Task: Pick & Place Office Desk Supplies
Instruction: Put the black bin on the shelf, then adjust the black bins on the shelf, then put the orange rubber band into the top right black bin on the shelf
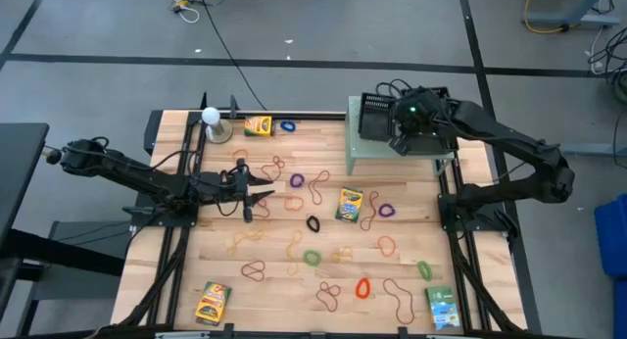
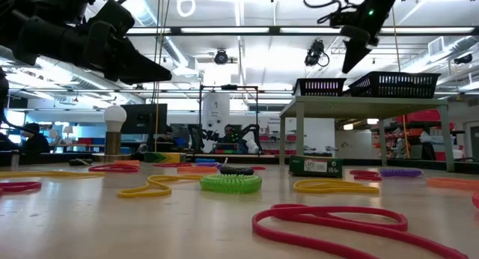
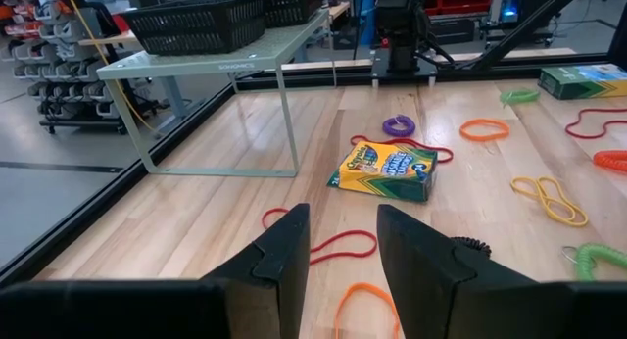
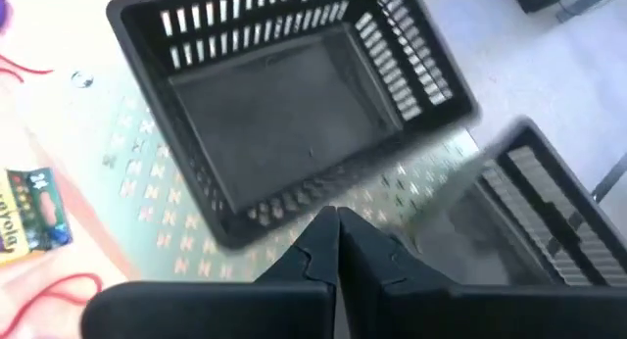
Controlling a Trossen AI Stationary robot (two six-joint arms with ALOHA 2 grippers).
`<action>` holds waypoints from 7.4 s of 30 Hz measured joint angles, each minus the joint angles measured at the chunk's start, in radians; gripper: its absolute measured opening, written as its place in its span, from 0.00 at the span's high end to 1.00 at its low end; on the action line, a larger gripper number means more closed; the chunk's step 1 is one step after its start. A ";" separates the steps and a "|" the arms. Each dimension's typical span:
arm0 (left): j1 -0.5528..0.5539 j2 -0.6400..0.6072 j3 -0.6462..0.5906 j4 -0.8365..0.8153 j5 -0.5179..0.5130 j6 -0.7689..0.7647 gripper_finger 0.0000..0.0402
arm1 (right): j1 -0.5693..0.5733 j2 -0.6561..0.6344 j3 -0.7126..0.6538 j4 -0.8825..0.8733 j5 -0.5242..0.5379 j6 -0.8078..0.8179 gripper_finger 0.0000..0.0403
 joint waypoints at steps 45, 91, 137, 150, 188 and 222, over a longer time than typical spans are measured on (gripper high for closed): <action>0.000 0.000 0.000 -0.003 0.000 -0.005 0.68 | -0.045 0.214 0.166 0.022 -0.272 -0.102 0.98; -0.001 0.000 0.000 -0.010 0.011 -0.007 0.68 | -0.141 0.093 0.134 -0.322 -0.160 -0.009 0.99; -0.001 0.000 0.000 -0.012 0.011 -0.016 0.68 | -0.159 0.124 0.146 -0.230 -0.277 -0.026 0.99; -0.001 0.000 0.000 -0.004 0.011 0.001 0.68 | -0.336 0.264 0.202 -0.123 -0.117 -0.028 0.99; 0.034 0.019 0.002 0.011 0.071 -0.120 0.81 | -0.032 -0.120 0.035 0.023 -0.246 0.141 0.99; 0.033 0.480 0.003 0.503 0.114 -0.109 0.97 | 1.082 0.277 -0.304 0.368 0.020 1.050 0.72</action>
